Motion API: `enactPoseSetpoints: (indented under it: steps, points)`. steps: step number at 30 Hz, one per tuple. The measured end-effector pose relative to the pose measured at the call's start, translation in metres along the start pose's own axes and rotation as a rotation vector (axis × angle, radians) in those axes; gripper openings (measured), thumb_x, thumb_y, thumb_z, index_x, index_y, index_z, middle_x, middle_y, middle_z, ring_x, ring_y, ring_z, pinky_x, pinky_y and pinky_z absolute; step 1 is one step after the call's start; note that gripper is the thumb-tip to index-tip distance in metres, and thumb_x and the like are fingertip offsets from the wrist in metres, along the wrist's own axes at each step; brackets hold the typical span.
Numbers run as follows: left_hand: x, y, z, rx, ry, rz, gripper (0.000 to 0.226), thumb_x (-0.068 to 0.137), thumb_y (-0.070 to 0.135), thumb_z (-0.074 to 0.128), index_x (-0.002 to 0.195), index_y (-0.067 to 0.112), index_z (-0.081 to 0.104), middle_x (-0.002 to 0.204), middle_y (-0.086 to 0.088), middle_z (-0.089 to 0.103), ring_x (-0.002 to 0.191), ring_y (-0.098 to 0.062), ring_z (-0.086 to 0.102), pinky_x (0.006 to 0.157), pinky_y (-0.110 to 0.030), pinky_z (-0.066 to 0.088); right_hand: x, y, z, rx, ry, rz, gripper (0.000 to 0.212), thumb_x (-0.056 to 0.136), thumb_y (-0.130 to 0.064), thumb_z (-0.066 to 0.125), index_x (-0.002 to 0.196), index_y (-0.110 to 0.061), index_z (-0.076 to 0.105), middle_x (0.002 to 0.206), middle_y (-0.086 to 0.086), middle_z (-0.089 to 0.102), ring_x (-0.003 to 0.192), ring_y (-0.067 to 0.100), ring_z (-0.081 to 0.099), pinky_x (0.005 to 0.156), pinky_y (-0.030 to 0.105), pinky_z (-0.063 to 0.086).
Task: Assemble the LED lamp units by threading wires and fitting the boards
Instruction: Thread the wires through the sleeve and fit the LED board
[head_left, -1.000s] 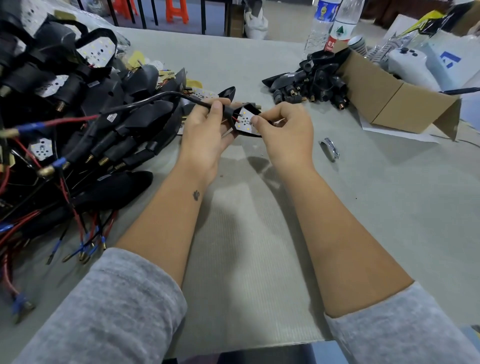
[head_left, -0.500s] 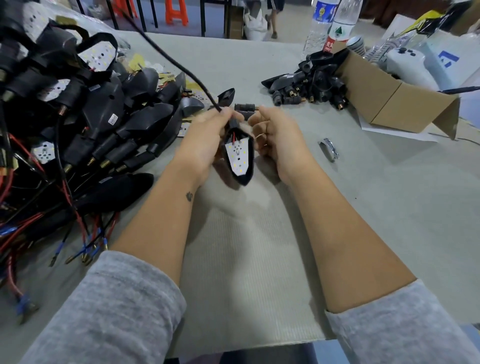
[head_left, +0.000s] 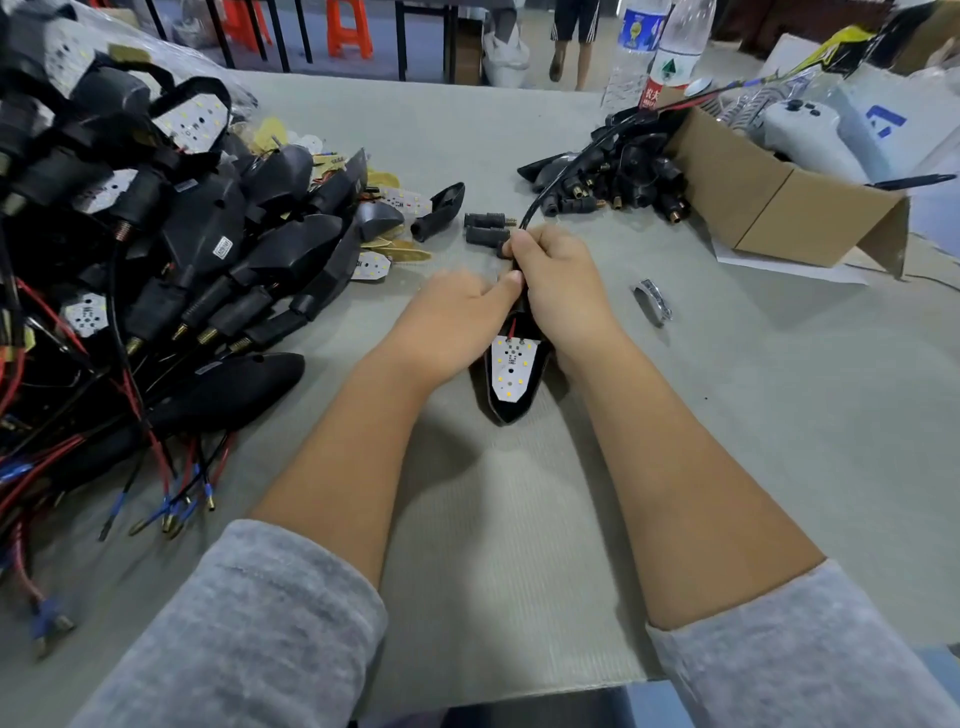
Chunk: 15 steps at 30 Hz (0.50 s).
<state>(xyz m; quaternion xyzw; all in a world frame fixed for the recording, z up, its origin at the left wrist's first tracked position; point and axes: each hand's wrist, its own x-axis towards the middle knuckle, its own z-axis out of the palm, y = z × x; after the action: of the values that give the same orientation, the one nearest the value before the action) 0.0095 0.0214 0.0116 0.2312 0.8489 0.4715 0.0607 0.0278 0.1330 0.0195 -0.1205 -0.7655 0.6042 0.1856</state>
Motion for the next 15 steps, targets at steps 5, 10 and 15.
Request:
enactPoseSetpoints:
  steps: [5, 10, 15]
  points:
    - [0.0, 0.001, -0.006, -0.154, 0.041, -0.068, 0.04, 0.083, 0.042, 0.046, 0.054, 0.015, 0.055, 0.057, 0.007, 0.053, 0.054, -0.009, 0.044, 0.056, -0.024, 0.033, 0.001, 0.001, -0.004, -0.171, -0.052, -0.013, 0.025, 0.099, -0.014, 0.047, 0.074, -0.015, 0.052, 0.055, -0.002, 0.053, 0.047, 0.007, 0.047, 0.055, 0.024, 0.04]
    - [0.014, -0.003, -0.019, -0.776, 0.289, -0.206, 0.024, 0.103, 0.027, 0.033, 0.1, 0.014, 0.053, 0.089, -0.003, 0.067, 0.082, -0.014, 0.065, 0.068, -0.027, 0.05, -0.003, -0.003, -0.005, -0.267, -0.299, -0.034, 0.028, 0.101, -0.012, 0.044, 0.075, -0.013, 0.055, 0.048, -0.002, 0.048, 0.036, 0.003, 0.038, 0.045, 0.016, 0.035]
    - [0.017, -0.01, -0.029, -1.127, 0.249, -0.174, 0.043, 0.107, 0.035, 0.023, 0.132, 0.007, 0.044, 0.111, -0.013, 0.069, 0.1, -0.022, 0.069, 0.087, -0.033, 0.056, -0.007, -0.009, -0.008, -0.437, -0.447, -0.074, 0.025, 0.099, -0.016, 0.05, 0.077, -0.015, 0.063, 0.042, -0.011, 0.048, 0.036, 0.0, 0.038, 0.043, 0.012, 0.03]
